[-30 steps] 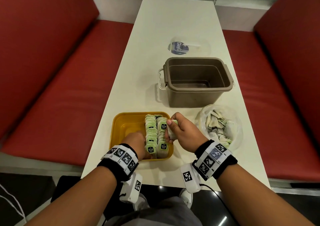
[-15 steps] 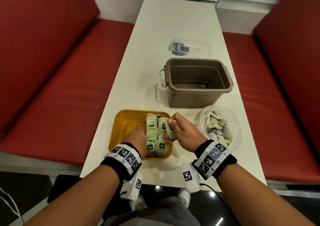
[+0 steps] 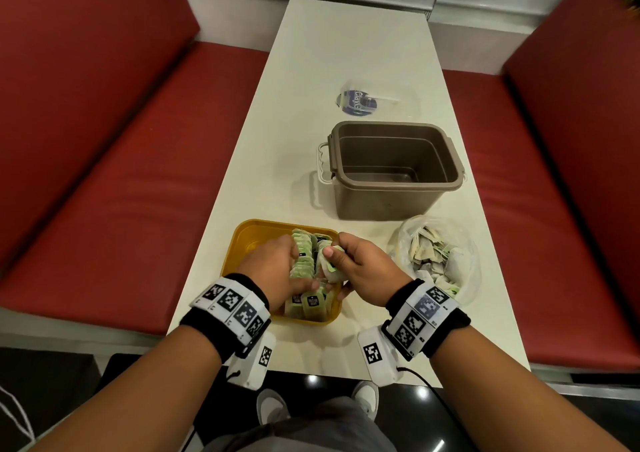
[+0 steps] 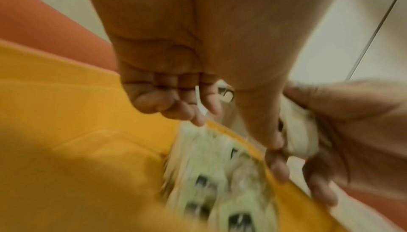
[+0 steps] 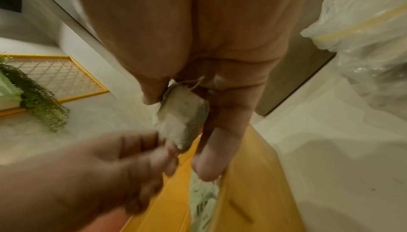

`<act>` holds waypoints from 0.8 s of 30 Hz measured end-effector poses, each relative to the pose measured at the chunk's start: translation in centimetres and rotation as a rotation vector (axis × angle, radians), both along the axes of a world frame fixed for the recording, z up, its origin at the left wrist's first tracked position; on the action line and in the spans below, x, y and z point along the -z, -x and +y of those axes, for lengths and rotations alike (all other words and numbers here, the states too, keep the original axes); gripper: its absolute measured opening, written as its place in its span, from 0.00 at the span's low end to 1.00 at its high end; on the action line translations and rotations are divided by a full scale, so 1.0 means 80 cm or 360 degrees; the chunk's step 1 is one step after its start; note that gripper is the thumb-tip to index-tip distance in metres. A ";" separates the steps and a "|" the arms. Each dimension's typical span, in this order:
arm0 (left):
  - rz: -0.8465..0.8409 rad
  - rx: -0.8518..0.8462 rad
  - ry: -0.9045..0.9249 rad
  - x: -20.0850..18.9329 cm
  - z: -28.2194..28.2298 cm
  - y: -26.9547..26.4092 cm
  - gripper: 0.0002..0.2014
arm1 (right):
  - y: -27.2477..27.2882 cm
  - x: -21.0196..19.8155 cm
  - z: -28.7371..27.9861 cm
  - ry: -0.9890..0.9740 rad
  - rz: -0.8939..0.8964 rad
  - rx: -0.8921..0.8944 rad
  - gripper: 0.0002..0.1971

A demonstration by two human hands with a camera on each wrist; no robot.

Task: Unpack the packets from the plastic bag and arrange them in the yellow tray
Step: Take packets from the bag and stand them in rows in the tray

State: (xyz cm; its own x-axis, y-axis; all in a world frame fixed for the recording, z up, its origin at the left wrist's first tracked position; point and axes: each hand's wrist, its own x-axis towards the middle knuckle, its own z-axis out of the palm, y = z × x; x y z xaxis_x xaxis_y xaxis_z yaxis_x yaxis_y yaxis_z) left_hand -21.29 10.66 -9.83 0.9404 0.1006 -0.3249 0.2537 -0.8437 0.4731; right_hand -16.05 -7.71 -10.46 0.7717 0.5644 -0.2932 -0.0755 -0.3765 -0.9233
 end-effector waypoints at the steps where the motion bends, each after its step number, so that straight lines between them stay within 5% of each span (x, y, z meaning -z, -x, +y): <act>1: -0.0090 0.0044 0.0111 -0.008 0.001 -0.002 0.21 | 0.000 0.000 0.001 -0.0004 -0.0020 0.0001 0.11; 4: -0.0231 0.0205 0.0404 -0.034 0.000 -0.007 0.10 | 0.001 -0.002 0.006 -0.0045 -0.0069 0.0013 0.10; 7: -0.0324 0.0222 0.0328 -0.043 0.001 -0.011 0.03 | 0.002 -0.009 0.010 -0.0131 -0.0014 0.0049 0.12; 15: -0.0498 0.0197 0.0335 -0.054 0.004 -0.007 0.03 | 0.004 -0.004 0.006 0.0033 -0.0351 -0.0029 0.04; 19: -0.0407 0.0134 0.0360 -0.050 0.008 -0.003 0.02 | 0.003 -0.008 0.004 0.0315 -0.0576 -0.0104 0.08; 24: 0.0113 0.0379 0.0000 -0.038 0.020 0.002 0.03 | 0.008 -0.004 0.002 0.0788 -0.0726 -0.0068 0.14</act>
